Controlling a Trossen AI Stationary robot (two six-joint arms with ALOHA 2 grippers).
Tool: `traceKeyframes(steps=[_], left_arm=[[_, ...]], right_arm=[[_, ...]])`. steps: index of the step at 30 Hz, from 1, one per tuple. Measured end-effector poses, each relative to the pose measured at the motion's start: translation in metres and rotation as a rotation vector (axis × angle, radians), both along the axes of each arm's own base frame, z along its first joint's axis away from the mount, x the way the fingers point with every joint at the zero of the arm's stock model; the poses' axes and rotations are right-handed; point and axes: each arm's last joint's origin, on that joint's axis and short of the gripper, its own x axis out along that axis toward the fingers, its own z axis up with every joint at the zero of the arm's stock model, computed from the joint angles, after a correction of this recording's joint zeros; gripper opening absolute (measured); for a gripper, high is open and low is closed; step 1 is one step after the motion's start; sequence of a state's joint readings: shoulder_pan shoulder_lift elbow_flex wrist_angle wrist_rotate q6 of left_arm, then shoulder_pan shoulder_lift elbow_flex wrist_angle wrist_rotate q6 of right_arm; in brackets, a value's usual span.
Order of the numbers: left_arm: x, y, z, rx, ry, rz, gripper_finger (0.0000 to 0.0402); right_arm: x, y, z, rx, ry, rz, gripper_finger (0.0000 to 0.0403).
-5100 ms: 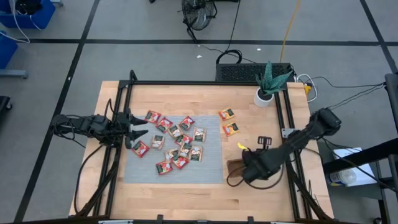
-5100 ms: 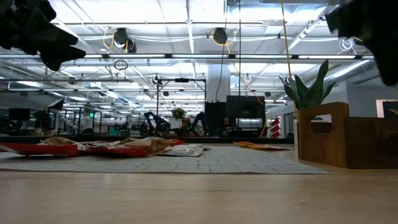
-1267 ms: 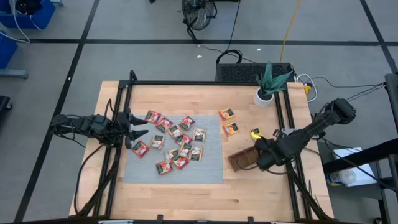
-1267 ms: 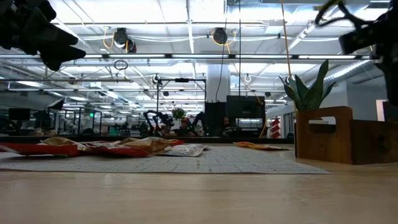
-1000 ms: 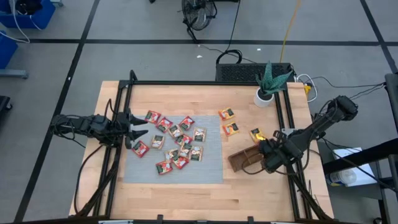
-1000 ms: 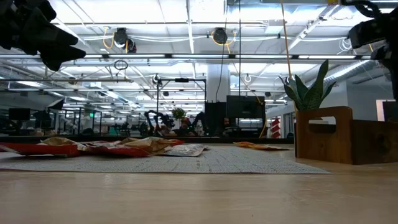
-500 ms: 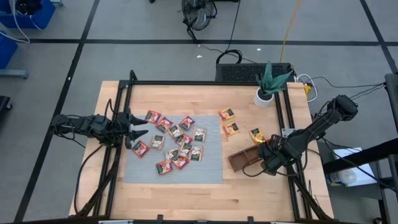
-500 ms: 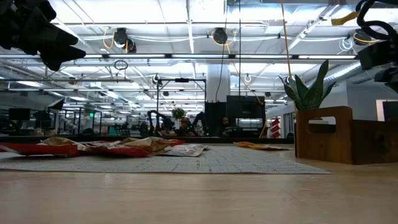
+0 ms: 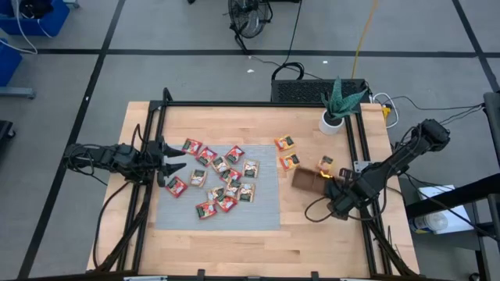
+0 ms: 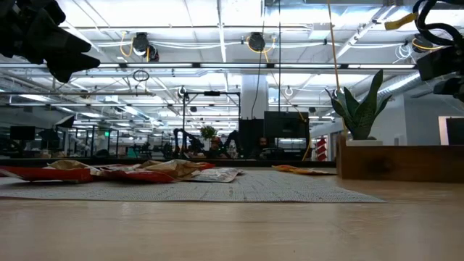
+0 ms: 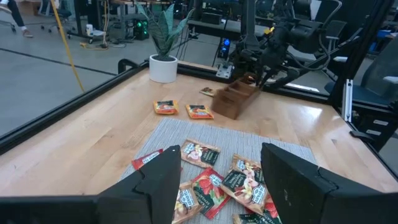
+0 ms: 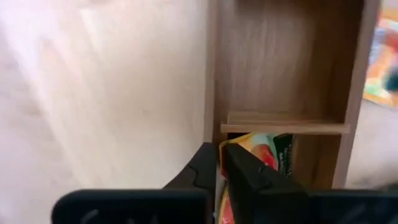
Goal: Pick & Place Tea
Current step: Adjust the yellow tea bag in the right section of the wooden organizer
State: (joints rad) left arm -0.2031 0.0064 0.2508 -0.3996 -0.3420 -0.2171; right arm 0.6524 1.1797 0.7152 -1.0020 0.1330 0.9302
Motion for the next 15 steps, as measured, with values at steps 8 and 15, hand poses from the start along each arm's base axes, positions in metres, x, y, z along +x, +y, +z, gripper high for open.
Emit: traceKeyframes(steps=[8,15], left_arm=[[0.0,0.0,0.0,0.0,0.0,0.0,0.0223],[0.0,0.0,0.0,0.0,0.0,0.0,0.0223]], right_arm=[[0.008,0.007,0.007,0.069,-0.052,0.023,0.0001],[0.011,0.01,0.012,0.101,-0.072,0.027,0.0002]])
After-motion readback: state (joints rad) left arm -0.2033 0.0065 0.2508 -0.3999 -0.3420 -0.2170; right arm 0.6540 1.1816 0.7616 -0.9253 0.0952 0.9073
